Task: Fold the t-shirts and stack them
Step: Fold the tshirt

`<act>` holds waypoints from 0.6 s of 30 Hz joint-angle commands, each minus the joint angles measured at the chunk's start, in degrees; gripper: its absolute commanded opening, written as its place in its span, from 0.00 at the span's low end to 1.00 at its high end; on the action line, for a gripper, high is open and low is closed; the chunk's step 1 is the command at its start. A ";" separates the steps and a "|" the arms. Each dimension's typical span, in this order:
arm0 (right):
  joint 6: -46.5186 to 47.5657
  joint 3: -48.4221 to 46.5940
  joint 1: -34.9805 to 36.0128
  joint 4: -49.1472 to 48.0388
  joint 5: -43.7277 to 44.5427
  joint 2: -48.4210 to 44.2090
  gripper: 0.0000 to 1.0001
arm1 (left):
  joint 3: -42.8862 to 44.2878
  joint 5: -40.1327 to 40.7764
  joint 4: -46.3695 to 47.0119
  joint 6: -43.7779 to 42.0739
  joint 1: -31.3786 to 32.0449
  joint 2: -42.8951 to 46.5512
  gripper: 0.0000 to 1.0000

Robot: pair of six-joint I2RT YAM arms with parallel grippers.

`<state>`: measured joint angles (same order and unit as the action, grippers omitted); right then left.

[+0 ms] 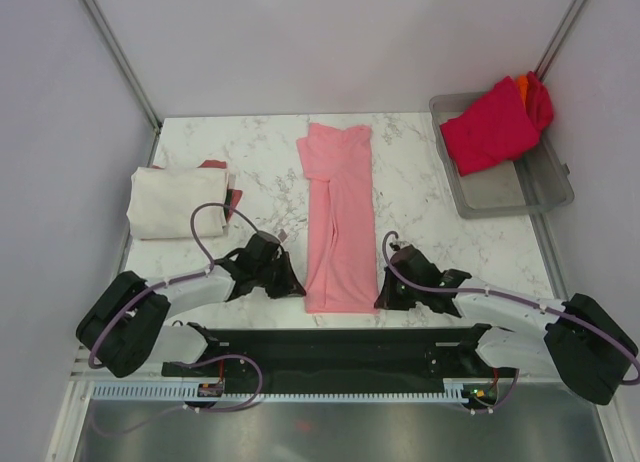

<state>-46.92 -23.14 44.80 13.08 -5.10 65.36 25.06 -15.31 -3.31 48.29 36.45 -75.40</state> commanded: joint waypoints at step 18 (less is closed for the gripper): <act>-1.16 3.71 0.20 2.74 0.97 -5.42 0.00 | -6.69 -1.91 -4.34 3.21 3.01 10.62 0.47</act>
<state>-47.86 -20.27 44.80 14.24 -4.69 60.36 19.92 -16.67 -4.58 49.76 38.44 -66.11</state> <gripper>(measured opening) 0.011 0.463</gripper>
